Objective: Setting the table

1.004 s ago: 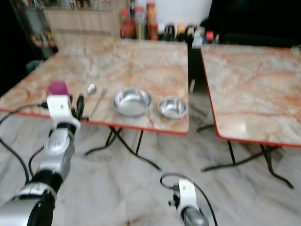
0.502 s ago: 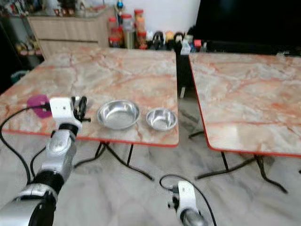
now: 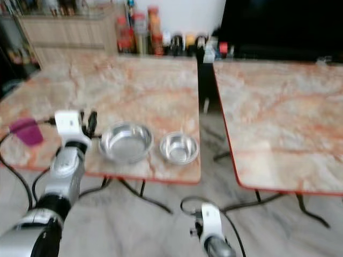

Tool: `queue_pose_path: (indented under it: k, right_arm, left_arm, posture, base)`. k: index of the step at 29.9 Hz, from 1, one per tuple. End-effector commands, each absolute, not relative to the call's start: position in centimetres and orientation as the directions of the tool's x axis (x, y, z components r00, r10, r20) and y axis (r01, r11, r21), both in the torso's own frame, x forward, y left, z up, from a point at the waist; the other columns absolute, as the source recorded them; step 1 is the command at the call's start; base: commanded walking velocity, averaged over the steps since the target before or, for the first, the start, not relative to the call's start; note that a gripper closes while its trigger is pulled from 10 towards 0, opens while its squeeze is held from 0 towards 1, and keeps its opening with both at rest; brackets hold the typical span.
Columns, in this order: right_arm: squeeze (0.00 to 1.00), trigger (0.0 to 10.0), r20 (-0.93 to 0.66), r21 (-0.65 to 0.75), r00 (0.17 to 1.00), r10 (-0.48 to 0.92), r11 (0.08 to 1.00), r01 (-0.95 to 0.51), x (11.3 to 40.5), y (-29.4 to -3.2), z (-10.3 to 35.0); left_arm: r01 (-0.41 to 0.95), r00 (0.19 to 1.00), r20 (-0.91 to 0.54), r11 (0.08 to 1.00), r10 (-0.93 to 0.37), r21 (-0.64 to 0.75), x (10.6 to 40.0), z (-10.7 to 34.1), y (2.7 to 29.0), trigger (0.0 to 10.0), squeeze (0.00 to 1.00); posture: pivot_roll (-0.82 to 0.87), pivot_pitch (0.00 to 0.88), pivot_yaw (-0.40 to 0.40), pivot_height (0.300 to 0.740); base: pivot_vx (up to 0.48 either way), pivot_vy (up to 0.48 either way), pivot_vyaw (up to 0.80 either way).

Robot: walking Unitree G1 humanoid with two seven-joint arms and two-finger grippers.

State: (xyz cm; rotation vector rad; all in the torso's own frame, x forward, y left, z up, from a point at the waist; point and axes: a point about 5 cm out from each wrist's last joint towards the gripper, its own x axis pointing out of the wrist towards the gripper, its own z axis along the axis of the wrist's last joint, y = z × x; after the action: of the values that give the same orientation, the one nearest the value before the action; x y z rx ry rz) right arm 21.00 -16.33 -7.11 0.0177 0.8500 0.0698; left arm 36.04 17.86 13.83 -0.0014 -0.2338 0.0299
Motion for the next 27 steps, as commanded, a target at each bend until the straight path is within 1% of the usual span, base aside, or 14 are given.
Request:
queue_pose_path:
  k: [1, 4, 6, 8, 9, 10, 12, 13, 15, 17, 19, 23, 24, 27]
  right_arm:
    - [0.00, 10.0, -0.753, 0.023, 0.657, 0.047, 0.999, -0.045, 20.8, -17.2, -7.1]
    - [0.00, 10.0, -0.753, 0.023, 0.657, 0.047, 0.999, -0.045, 20.8, -17.2, -7.2]
    - [0.00, 10.0, -0.754, 0.025, 0.655, 0.049, 0.999, -0.046, 20.7, -17.1, -7.2]
    - [0.00, 10.0, -0.756, 0.024, 0.652, 0.049, 0.999, -0.047, 20.6, -17.1, -7.3]
    - [0.00, 10.0, -0.757, 0.024, 0.651, 0.049, 0.999, -0.047, 20.5, -17.1, -7.3]
    - [0.00, 10.0, -0.759, 0.023, 0.650, 0.049, 0.999, -0.048, 20.5, -17.2, -7.3]
    - [0.00, 10.0, -0.759, 0.023, 0.649, 0.048, 0.999, -0.048, 20.5, -17.2, -7.3]
    - [0.00, 10.0, -0.759, 0.022, 0.649, 0.048, 0.999, -0.047, 20.4, -17.2, -7.3]
    - [0.00, 10.0, -0.759, 0.022, 0.649, 0.048, 0.999, -0.047, 20.4, -17.2, -7.3]
    - [0.00, 10.0, -0.758, 0.023, 0.650, 0.048, 0.999, -0.047, 20.4, -17.1, -7.4]
    - [0.00, 10.0, -0.759, 0.023, 0.650, 0.049, 0.999, -0.048, 20.4, -17.0, -7.4]
    - [0.00, 10.0, -0.763, 0.027, 0.645, 0.050, 0.999, -0.046, 20.1, -16.9, -7.5]
    - [0.00, 10.0, -0.765, 0.028, 0.643, 0.050, 0.999, -0.044, 20.0, -16.8, -7.6]
    - [0.00, 10.0, -0.766, 0.030, 0.640, 0.049, 0.999, -0.041, 19.9, -16.7, -7.7]
  left_arm:
    - [-0.040, 0.975, 0.218, 0.999, 0.047, -0.036, 36.2, 13.9, 17.7, 10.0, 0.00]
    - [-0.058, 0.979, 0.194, 0.996, 0.069, -0.062, 36.2, 13.6, 18.4, 10.0, 0.00]
    - [-0.086, 0.983, 0.151, 0.990, 0.102, -0.110, 36.2, 13.2, 19.2, 10.0, 0.00]
    - [-0.093, 0.983, 0.143, 0.985, 0.114, -0.145, 36.1, 13.1, 19.7, 10.0, 1.00]
    - [-0.105, 0.983, 0.135, 0.981, 0.128, -0.163, 36.0, 13.0, 20.1, 10.0, 1.00]
    - [-0.121, 0.981, 0.124, 0.969, 0.151, -0.216, 36.0, 13.0, 20.6, 10.0, 1.00]
    - [-0.124, 0.980, 0.122, 0.965, 0.156, -0.231, 36.0, 12.9, 20.8, 10.0, 1.00]
    - [-0.142, 0.981, 0.093, 0.959, 0.169, -0.244, 35.9, 12.7, 21.3, 10.0, 1.00]
    - [-0.144, 0.983, 0.080, 0.960, 0.168, -0.239, 35.9, 12.6, 21.4, 10.0, 1.00]
    - [-0.072, 0.995, 0.050, 0.970, 0.086, -0.233, 36.0, 12.6, 21.2, 10.0, 1.00]
    - [-0.050, 0.997, 0.040, 0.969, 0.062, -0.241, 36.0, 12.6, 21.2, 10.0, 1.00]
    - [0.056, 0.998, -0.017, 0.963, -0.063, -0.264, 36.1, 12.5, 20.7, 10.0, 1.00]
    - [0.071, 0.996, -0.035, 0.963, -0.082, -0.259, 36.1, 12.5, 20.6, 10.0, 1.00]
    - [0.061, 0.995, -0.064, 0.959, -0.082, -0.275, 36.1, 12.3, 20.7, 10.0, 1.00]
  posture:
    - [0.02, 0.000, -0.013, 0.740]
    - [0.02, 0.000, -0.008, 0.740]
    - [0.02, 0.000, -0.007, 0.740]
    - [0.02, 0.000, -0.007, 0.740]
    - [0.03, 0.000, -0.010, 0.740]
    - [0.03, 0.000, -0.010, 0.740]
    - [0.03, 0.000, -0.010, 0.740]
    - [0.03, 0.000, -0.006, 0.740]
    - [0.03, 0.000, -0.004, 0.740]
    - [0.03, 0.000, 0.001, 0.740]
    - [0.03, 0.000, 0.001, 0.740]
    - [0.03, 0.000, 0.013, 0.740]
    - [0.04, 0.000, 0.012, 0.740]
    - [0.04, 0.000, 0.017, 0.740]
  base:
    - [0.000, 0.000, 0.00]
    - [0.000, 0.000, 0.00]
    - [0.000, 0.000, 0.00]
    - [0.000, 0.000, 0.00]
    - [0.000, 0.000, 0.00]
    - [0.000, 0.000, 0.00]
    - [0.000, 0.000, 0.00]
    - [0.000, 0.000, 0.00]
    - [0.000, 0.000, 0.00]
    - [0.000, 0.000, 0.00]
    - [0.000, 0.000, 0.00]
    - [0.000, 0.000, 0.00]
    - [0.000, 0.000, 0.00]
    - [0.000, 0.000, 0.00]
